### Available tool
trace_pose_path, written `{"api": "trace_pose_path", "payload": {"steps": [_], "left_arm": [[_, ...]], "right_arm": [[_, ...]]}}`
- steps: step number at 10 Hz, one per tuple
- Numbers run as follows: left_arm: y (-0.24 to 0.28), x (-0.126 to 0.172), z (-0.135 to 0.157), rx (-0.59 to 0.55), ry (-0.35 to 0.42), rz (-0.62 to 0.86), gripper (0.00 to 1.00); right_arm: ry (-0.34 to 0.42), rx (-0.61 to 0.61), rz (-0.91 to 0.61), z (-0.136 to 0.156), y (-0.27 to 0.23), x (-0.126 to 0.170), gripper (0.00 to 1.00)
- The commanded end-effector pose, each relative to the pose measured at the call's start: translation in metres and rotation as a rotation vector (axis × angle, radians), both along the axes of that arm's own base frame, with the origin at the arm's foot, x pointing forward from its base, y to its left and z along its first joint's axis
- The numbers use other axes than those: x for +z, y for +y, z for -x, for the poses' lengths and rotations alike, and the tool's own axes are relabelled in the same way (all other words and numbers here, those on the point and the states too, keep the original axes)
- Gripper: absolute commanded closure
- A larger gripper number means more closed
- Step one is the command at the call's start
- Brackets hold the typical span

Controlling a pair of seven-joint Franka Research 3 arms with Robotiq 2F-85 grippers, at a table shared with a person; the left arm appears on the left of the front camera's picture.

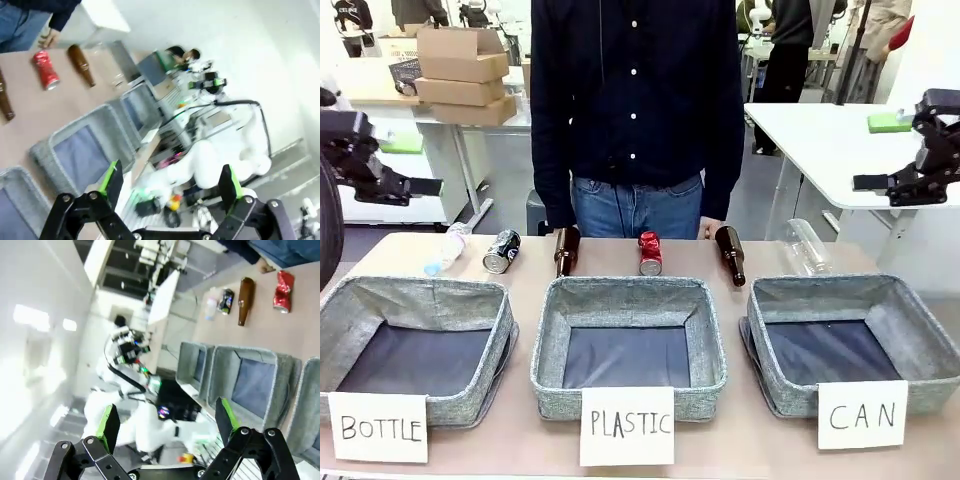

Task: Sort the can waste into the basket.
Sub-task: Pick up the can waste from the table and place it in the right Fabric basket.

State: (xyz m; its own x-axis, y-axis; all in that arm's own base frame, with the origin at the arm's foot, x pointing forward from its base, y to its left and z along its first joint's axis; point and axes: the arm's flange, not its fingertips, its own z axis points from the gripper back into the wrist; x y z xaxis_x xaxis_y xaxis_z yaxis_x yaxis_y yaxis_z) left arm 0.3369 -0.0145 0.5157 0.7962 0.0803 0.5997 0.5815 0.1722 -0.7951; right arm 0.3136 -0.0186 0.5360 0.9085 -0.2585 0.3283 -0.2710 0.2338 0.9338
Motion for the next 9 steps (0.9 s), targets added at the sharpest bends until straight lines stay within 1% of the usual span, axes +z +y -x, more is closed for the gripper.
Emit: {"api": "trace_pose_path", "payload": {"steps": [1, 2, 9], "left_arm": [[-0.012, -0.016, 0.008, 0.128, 0.051, -0.115, 0.00], [0.000, 0.000, 0.000, 0.000, 0.000, 0.000, 0.00], [0.000, 0.000, 0.000, 0.000, 0.000, 0.000, 0.00]], "right_arm": [[-0.003, -0.121, 0.164, 0.011, 0.028, -0.029, 0.00], [0.000, 0.000, 0.000, 0.000, 0.000, 0.000, 0.00], [0.000, 0.000, 0.000, 0.000, 0.000, 0.000, 0.00]]}}
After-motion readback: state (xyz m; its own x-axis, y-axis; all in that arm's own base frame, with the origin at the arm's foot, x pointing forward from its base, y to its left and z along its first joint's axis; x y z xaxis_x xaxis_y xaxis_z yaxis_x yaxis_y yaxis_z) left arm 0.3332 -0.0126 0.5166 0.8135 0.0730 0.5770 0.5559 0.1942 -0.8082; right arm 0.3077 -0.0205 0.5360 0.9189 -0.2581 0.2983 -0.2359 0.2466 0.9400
